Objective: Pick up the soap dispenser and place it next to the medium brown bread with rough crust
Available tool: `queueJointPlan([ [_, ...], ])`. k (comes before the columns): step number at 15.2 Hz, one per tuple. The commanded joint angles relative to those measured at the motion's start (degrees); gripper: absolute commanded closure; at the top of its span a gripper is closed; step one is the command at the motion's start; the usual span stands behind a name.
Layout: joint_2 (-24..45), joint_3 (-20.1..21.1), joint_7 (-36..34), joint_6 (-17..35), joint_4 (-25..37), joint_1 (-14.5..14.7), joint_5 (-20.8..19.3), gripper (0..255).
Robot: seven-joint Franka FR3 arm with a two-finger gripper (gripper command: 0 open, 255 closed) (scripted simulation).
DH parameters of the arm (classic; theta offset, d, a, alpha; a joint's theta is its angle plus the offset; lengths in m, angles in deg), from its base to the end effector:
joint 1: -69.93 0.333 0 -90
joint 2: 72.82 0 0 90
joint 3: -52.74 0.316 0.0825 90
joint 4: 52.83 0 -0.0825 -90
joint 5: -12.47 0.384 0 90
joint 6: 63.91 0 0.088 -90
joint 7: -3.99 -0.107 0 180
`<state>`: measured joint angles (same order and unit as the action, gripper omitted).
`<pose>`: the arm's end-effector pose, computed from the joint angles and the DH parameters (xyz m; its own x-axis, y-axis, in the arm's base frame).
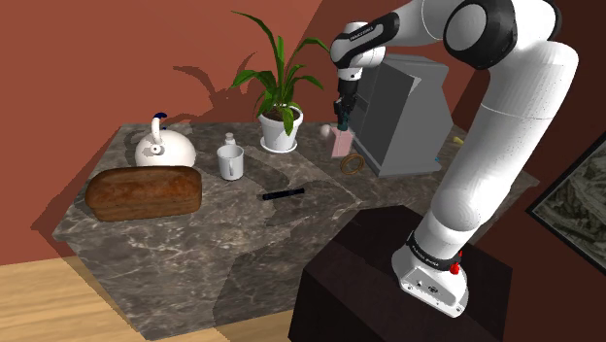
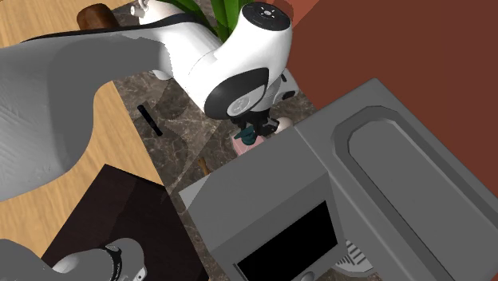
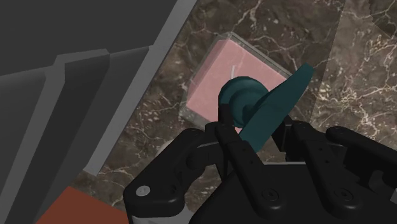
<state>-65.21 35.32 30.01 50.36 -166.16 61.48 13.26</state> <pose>0.5150 -0.2444 0.3955 0.9938 -0.0021 -0.1109 -0.0047 -0.9997 -0.0232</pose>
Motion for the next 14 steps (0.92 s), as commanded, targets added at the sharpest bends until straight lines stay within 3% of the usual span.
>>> queueJointPlan([
  [1, 0.0, 0.0, 0.0, 0.0, 0.0, 0.0, 0.0, 255],
  [5, 0.0, 0.0, 0.0, 0.0, 0.0, 0.0, 0.0, 255],
  [14, -2.3, -0.1, -0.4, -6.5, 4.3, 0.1, -0.7, 255],
])
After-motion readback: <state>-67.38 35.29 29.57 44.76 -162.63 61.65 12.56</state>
